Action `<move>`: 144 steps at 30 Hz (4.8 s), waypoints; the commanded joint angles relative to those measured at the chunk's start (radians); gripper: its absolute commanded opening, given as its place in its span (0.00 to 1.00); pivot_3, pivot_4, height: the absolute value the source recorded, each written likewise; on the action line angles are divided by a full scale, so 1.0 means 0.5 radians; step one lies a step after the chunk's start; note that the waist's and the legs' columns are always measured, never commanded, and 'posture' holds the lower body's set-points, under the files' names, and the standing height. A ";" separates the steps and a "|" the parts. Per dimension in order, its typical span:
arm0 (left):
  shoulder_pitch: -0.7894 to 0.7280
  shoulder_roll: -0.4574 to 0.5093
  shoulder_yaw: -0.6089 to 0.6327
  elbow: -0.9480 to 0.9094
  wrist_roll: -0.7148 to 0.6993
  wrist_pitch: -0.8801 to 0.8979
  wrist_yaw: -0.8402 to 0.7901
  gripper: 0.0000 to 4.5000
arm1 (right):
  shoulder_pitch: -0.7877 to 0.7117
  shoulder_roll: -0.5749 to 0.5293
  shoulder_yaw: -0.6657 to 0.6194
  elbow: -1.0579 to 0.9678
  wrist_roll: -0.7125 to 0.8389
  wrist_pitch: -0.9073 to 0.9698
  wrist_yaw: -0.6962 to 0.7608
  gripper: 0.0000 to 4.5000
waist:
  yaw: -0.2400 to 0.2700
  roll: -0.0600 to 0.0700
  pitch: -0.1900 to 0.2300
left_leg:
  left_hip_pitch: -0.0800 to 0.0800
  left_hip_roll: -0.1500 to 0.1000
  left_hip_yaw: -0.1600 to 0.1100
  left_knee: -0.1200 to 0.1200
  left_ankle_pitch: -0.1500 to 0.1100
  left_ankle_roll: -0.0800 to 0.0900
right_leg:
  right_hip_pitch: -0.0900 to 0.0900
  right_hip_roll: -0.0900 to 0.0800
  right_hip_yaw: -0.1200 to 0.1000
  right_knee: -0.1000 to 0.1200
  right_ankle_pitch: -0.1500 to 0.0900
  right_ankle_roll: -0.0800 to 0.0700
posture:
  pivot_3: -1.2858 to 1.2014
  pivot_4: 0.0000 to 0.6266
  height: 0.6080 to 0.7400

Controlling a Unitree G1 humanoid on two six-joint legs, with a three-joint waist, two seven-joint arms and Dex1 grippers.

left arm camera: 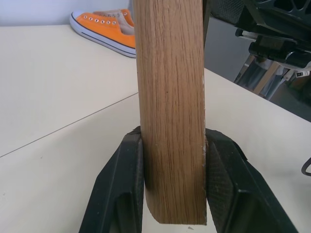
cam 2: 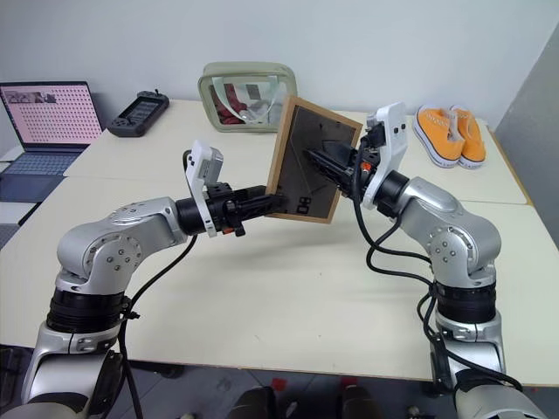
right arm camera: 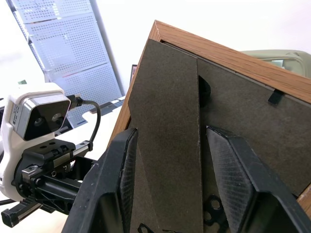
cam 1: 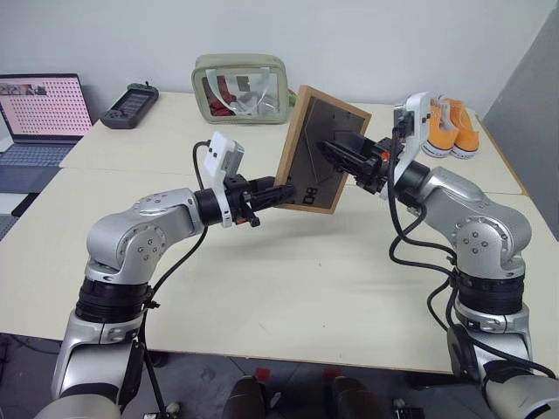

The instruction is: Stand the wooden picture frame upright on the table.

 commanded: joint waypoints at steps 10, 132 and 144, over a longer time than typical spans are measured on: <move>-0.162 -0.104 0.055 0.301 0.219 -0.134 -0.142 0.29 | 0.003 0.011 -0.164 -0.309 0.197 0.172 -0.228 0.52 | 0.001 0.000 0.000 | 0.000 0.000 0.000 0.000 0.000 0.000 | -0.001 0.000 0.000 0.001 0.000 0.000 | 0.52 0.24 1.00; 0.159 0.392 0.373 -0.260 -1.397 0.523 0.651 0.99 | -0.201 -0.717 0.938 1.994 -2.459 -3.767 -0.916 0.29 | -0.060 -0.001 0.000 | 0.004 -0.005 -0.002 0.031 0.004 -0.007 | 0.004 -0.004 0.003 0.034 0.000 -0.001 | 0.52 0.24 1.00; 0.726 0.420 0.818 -0.816 -1.488 0.223 1.026 0.99 | -0.128 -0.120 0.598 1.756 -0.811 -2.314 0.906 0.29 | -0.044 -0.001 0.001 | 0.007 -0.002 -0.009 0.033 0.000 0.000 | 0.011 -0.003 -0.003 0.033 0.000 -0.002 | 0.52 0.24 1.00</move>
